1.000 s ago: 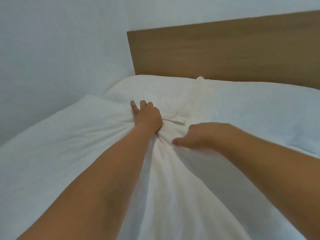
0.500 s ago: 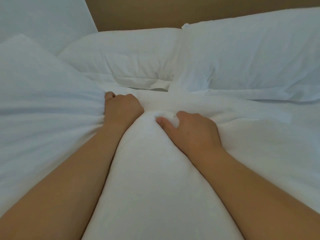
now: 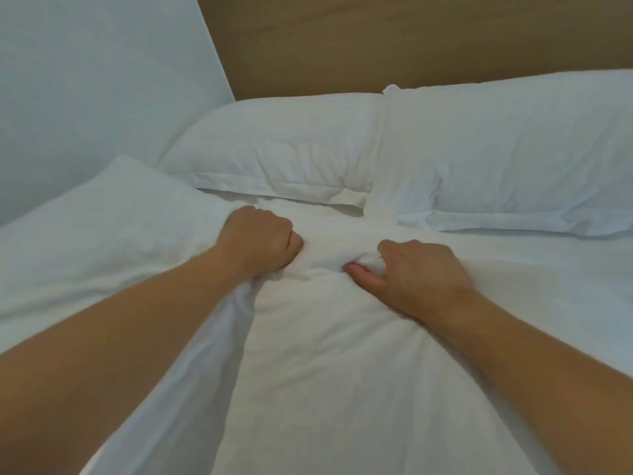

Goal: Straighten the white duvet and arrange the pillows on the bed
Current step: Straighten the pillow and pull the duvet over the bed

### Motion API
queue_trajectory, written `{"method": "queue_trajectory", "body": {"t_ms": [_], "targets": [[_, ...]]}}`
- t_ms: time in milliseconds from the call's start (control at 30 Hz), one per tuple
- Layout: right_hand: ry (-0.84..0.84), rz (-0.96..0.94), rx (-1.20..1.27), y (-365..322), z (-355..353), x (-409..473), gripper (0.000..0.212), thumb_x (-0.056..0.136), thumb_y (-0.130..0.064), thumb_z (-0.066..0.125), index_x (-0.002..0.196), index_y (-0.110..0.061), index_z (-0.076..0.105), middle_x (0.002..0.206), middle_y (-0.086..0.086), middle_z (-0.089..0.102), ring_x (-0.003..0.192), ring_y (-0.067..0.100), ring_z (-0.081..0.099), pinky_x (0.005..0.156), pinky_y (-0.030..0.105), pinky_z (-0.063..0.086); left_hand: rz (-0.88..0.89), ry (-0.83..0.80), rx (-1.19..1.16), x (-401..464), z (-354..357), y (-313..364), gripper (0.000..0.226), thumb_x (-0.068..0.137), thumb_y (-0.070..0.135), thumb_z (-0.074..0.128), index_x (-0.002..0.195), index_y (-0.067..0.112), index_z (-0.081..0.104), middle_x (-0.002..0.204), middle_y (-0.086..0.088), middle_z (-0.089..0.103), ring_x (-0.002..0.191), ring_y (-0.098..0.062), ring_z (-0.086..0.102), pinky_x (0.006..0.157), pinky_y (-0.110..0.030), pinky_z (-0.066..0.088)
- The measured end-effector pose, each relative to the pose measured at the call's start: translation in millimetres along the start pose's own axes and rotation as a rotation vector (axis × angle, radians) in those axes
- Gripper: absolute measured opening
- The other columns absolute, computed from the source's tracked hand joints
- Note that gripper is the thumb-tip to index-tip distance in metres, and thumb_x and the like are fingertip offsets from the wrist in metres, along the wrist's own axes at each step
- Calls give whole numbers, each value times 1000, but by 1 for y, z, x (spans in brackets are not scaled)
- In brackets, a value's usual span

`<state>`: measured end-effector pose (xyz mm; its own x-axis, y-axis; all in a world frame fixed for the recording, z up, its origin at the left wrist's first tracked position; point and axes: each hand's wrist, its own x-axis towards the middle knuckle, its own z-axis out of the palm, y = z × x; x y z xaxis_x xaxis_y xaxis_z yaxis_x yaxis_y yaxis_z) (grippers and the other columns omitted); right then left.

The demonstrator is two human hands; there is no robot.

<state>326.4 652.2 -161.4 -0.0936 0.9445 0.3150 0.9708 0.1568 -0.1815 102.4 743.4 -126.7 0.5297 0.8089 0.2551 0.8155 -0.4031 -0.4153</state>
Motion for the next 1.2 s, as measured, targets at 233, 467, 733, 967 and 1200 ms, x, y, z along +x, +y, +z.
{"method": "queue_trajectory", "body": {"t_ms": [233,467,733,967,1200], "targets": [[92,22,-143,34,-18,53,59,86,-74,26,83,-18,43,82,5,64,75,27,61,63,35,38,-143,150,35,67,-21,-17,44,88,37,31,81,7,62,81,-14,65,78,-31,56,85,-44,38],[234,60,-60,35,103,-2,48,91,-61,37,70,-18,39,57,2,48,49,25,46,55,35,35,-284,-100,-67,4,62,14,59,94,52,16,126,17,51,137,-4,46,136,-23,30,114,-63,-5],[123,-4,-211,29,77,-4,50,94,-56,33,68,-15,43,56,5,45,48,26,46,53,34,31,-254,-65,-69,-57,0,-18,62,91,46,30,149,24,28,159,-4,20,147,-28,12,111,-65,-10],[3,42,-163,-50,-9,64,34,85,-18,56,117,-8,60,107,18,64,88,39,63,81,49,47,-940,-302,-203,-202,-36,-191,75,87,73,9,152,36,9,160,-8,10,146,-36,5,106,-74,-1],[-225,-440,-62,-297,22,147,58,96,-59,16,150,-44,2,162,-1,2,148,29,2,110,68,-1,-864,-408,-409,-202,5,-190,70,86,74,0,149,46,-7,161,-2,8,145,-33,14,110,-68,6]]}}
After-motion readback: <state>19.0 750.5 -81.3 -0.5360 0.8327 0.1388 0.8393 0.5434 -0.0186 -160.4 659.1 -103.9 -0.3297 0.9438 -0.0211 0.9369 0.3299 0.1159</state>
